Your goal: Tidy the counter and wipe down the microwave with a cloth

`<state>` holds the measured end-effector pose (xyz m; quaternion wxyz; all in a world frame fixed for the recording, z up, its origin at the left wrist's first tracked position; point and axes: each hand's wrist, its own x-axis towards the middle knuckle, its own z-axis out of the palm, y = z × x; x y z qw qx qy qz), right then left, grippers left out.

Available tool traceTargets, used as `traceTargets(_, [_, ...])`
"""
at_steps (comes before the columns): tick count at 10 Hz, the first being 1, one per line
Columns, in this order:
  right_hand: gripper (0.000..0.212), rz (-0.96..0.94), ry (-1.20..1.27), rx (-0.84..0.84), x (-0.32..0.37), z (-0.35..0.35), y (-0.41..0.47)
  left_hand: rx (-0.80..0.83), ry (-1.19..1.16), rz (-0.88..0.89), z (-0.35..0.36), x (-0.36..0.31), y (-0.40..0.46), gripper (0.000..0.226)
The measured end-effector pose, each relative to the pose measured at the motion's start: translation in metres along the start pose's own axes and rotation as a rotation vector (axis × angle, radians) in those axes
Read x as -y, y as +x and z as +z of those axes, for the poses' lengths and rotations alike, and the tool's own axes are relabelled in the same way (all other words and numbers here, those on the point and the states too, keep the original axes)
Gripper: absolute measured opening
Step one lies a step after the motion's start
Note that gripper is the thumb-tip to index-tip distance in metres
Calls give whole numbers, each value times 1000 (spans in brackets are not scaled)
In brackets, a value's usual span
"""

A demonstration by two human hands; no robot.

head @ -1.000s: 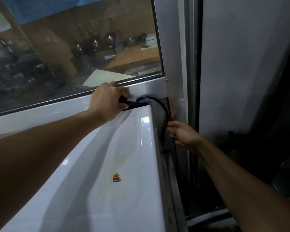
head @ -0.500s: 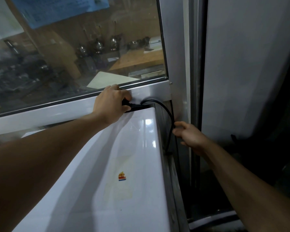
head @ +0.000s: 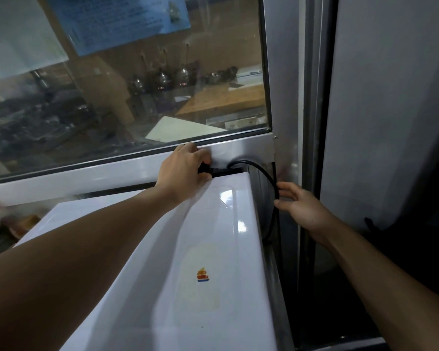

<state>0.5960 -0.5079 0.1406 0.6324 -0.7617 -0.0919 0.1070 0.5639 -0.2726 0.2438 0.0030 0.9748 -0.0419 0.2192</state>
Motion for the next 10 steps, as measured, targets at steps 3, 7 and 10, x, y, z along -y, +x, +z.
traceTargets(3, [53,-5,-12,-3,0,0,0,-36,-12,0,-3,3,-11,20])
traceTargets(7, [53,4,-7,3,-1,1,1,-84,-43,2,1,5,-19,23])
traceTargets(10, [57,2,8,5,9,-5,-8,7,-27,26,-2,8,-23,33])
